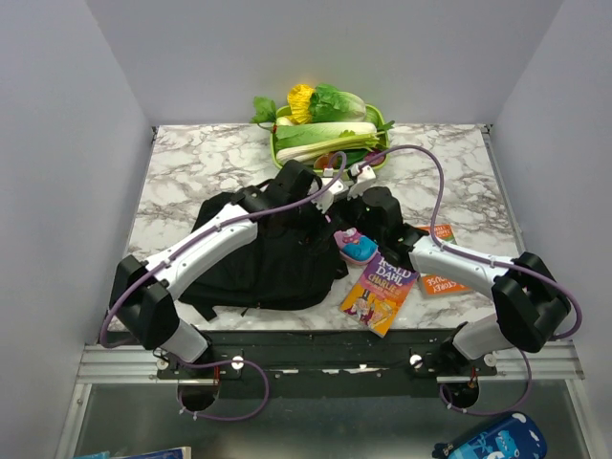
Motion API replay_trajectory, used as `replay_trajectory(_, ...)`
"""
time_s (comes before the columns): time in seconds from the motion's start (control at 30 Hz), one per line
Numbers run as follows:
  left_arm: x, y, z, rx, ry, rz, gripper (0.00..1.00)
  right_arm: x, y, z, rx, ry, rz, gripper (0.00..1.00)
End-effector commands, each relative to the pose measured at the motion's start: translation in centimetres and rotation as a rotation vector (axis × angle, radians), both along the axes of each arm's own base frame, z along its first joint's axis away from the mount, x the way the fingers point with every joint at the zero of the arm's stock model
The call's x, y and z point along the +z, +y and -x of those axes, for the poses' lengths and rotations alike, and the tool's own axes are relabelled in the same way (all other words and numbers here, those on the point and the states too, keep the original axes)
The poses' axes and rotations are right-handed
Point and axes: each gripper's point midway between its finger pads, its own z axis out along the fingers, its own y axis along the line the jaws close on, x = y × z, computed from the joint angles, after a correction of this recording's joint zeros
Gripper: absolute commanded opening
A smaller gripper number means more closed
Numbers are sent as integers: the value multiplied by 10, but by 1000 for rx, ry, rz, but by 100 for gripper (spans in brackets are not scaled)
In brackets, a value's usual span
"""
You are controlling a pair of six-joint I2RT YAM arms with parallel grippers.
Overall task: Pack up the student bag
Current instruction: Unzip the student bag at the center of the board.
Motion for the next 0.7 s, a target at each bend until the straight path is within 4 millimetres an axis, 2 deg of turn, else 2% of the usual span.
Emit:
replay_trajectory(0.0,-1,-14,-31,217,20,51,99,19,-7,-9,-35,-40,-50,1)
replay_trajectory(0.07,-15,-16,-35,248,47,28,99,18,-9,-8,-30,-30,-60,1)
replay_trajectory(0.33,-55,-21,-31,228,108,-17,99,9,-18,-12,-39,-3,-73,1)
replay_trajectory(0.4,-65,-23,-17,180,151,-9,99,8,-21,-15,-49,1,-74,1)
replay_trajectory(0.43,-68,-24,-12,149,151,-9,88,5,-21,-16,-47,9,-71,1)
replay_trajectory(0.5,-78,-22,3,105,166,-25,78,5,-23,-21,-55,13,-76,1)
replay_trajectory(0.53,-81,-20,6,85,159,-35,64,3,-24,-21,-55,19,-79,1)
replay_trajectory(0.63,-89,-9,20,60,164,-57,41,-1,-27,-27,-69,29,-79,1)
replay_trajectory(0.67,-86,-7,22,47,147,-54,38,-4,-28,-29,-74,35,-77,1)
